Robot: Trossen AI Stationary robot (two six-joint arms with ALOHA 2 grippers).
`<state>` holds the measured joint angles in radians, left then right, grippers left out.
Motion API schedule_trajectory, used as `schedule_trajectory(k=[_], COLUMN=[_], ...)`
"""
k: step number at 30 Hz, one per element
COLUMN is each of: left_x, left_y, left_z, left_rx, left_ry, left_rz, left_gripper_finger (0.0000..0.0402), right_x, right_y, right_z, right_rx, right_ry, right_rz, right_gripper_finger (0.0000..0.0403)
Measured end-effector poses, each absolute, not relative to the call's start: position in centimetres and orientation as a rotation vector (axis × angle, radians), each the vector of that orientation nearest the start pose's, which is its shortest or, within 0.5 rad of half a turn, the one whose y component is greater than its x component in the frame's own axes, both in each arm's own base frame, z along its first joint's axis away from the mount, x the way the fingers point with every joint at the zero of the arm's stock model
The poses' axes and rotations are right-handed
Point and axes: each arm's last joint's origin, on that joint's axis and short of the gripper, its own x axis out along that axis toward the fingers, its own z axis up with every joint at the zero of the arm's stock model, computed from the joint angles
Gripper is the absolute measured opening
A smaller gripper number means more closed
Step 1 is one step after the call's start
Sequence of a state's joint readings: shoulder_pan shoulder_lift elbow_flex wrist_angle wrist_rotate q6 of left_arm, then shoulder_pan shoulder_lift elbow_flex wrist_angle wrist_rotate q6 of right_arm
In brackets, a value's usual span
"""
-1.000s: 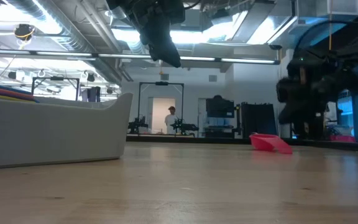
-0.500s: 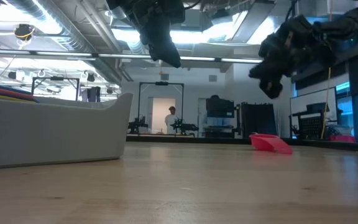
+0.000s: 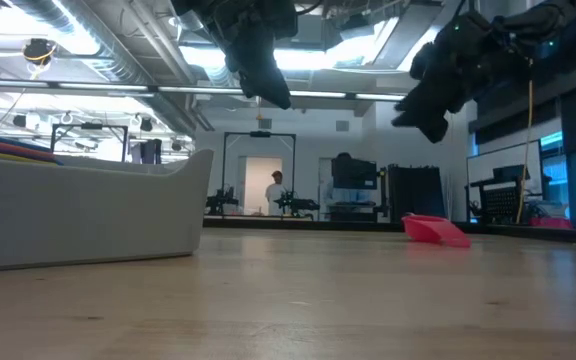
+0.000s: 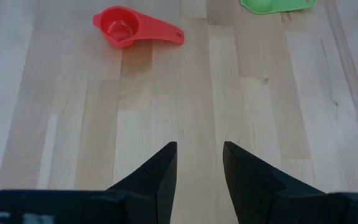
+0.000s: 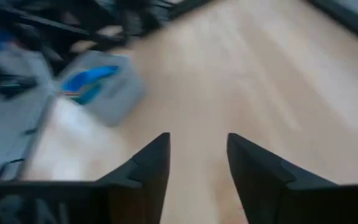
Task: Nest measuring cups in basket
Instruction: Stack the red measuring cup on the blue measuring cup in the gray bin
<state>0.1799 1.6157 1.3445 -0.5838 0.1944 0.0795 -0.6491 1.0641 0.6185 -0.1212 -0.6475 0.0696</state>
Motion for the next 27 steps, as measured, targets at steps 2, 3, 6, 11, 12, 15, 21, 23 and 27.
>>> schedule_trajectory(k=[2,3,6,11,12,15,21,23,27], left_x=[34.2,34.2,34.2,34.3,34.3,34.3,34.3,34.3,34.3], left_y=[5.7,5.7,5.7,5.7,5.7,5.7,5.7,5.7,5.7], left_z=[28.7,28.7,28.7,28.7,28.7,28.7,28.7,28.7,28.7], left_rx=[-0.084,-0.084,-0.084,-0.085,-0.084,-0.084,-0.084,-0.085,-0.085], left_ry=[0.838,0.838,0.838,0.837,0.837,0.837,0.836,0.837,0.837], left_rz=[-0.047,-0.047,-0.047,-0.047,-0.047,-0.047,-0.047,-0.047,-0.047], left_gripper_finger=[0.0124,0.0124,0.0124,0.0124,0.0124,0.0124,0.0124,0.0124,0.0124], right_x=[18.0,17.9,17.2,16.9,17.0,17.3,18.2,18.3,18.5], right_y=[-11.8,-12.0,-12.2,-12.4,-12.4,-12.6,-13.2,-13.3,-13.4], right_z=[23.5,23.6,23.8,22.2,21.6,20.0,18.1,17.7,17.1], right_rx=[0.385,0.357,0.281,0.315,0.333,0.379,0.410,0.430,0.450], right_ry=[0.520,0.569,0.714,0.868,0.890,0.967,1.034,1.049,1.070], right_rz=[-0.127,-0.189,-0.349,-0.437,-0.434,-0.427,-0.414,-0.393,-0.374], right_gripper_finger=[0.0172,0.0173,0.0175,0.0175,0.0175,0.0175,0.0175,0.0175,0.0175])
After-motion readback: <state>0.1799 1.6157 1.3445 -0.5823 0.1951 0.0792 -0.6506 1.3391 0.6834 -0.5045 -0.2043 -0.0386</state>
